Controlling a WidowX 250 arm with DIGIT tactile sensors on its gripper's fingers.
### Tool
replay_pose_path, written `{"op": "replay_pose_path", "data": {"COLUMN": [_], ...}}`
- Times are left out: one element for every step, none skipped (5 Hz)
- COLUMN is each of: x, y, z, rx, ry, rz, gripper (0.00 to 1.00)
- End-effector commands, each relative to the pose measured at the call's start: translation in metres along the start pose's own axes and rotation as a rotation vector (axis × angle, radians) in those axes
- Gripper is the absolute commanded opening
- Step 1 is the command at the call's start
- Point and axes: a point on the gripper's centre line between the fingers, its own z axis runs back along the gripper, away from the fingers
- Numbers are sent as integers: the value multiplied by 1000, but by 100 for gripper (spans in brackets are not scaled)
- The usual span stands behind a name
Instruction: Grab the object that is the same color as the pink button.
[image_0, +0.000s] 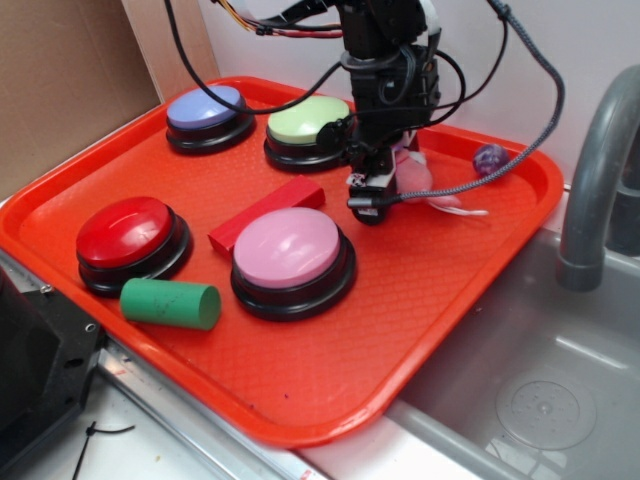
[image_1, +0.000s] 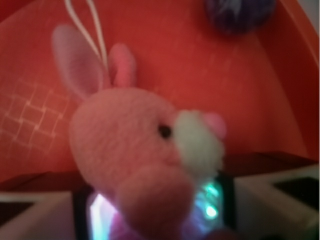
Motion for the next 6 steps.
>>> {"op": "replay_pose_path", "data": {"x": [-21,-57,-90,-113,-132,-134], "y": [-1,-9,-25,-41,-52,-48], "z": [97,141,172,192,201,200], "rx": [44,21,68,129,134,112], "ry": [-48,-12,-42,-41,-79,-62], "rz": [361,614,861,1085,1158,1183], "gripper": [0,0,0,0,0,0]}}
